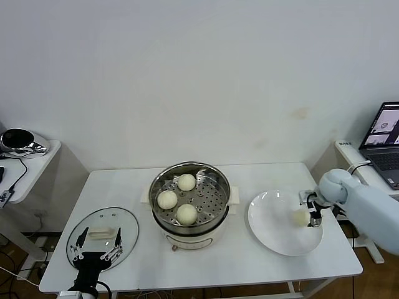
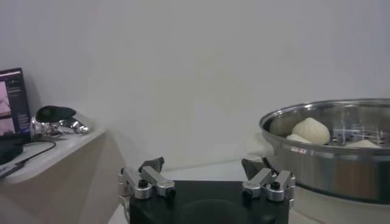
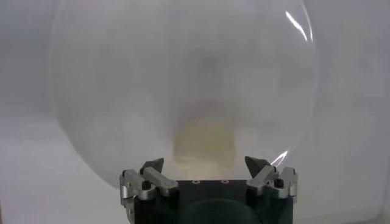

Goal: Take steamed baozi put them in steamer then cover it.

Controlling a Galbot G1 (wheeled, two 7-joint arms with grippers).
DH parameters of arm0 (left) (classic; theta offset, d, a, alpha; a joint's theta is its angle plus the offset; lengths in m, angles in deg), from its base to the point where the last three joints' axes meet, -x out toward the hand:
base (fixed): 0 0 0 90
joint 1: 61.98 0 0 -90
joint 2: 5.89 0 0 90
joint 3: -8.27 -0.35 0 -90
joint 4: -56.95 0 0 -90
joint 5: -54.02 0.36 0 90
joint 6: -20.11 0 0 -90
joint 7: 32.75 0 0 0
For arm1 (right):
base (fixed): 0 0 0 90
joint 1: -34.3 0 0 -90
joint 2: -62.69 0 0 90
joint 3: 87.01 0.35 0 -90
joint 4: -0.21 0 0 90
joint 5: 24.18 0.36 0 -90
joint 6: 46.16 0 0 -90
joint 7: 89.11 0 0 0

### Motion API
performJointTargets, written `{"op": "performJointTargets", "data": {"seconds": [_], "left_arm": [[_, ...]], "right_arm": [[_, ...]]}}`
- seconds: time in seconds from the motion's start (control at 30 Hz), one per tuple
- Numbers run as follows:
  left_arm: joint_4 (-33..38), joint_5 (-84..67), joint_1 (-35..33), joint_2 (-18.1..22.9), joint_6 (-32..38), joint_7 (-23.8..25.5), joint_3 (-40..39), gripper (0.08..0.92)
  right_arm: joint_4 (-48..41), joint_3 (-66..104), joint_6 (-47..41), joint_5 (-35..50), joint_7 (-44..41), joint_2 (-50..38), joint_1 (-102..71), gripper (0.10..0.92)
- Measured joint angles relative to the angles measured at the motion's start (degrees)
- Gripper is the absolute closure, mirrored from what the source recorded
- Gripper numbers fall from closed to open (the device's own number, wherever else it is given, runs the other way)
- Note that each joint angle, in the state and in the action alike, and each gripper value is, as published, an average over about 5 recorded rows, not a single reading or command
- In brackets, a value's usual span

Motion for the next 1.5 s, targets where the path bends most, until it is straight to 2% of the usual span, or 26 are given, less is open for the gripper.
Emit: {"op": "performJointTargets", "data": {"seconds": [0.17,0.4,0.53,0.73,0.97,1.2,1.5], "left_arm": [[-0.1,-0.01,0.08,0.02,0.02,0.0,-0.01,0.177],[-0.34,0.0,0.28,0.08,0.02,-0.01,-0.16,0.177],[-0.33,0.0,0.33,0.05,0.01,-0.01,-0.16,0.177],[-0.33,0.02,0.3,-0.12,-0.07,0.01,-0.08,0.177],[-0.65,0.15,0.8,0.0,-0.14,0.09,-0.51,0.177],[-0.81,0.17,1.1,-0.08,-0.11,0.09,-0.73,0.177],[-1.31,0.82,1.75,-0.01,0.48,-0.12,-1.01,0.177]], "right_arm": [[-1.16,0.46,-0.01,-0.89,-0.29,0.91,-0.58,0.235],[-1.82,1.09,0.03,-1.44,-0.48,1.37,-0.78,0.402],[-1.7,0.99,-0.1,-1.32,-0.56,1.34,-0.53,0.46],[0.51,-0.43,-1.2,0.73,-1.01,0.03,1.51,0.464],[6.01,-6.75,-3.95,6.88,-0.47,-2.27,10.05,0.451],[12.62,-18.68,-8.32,17.73,1.34,-1.44,26.34,0.44],[17.59,-31.54,-15.55,34.37,5.28,5.79,44.1,0.431]]}}
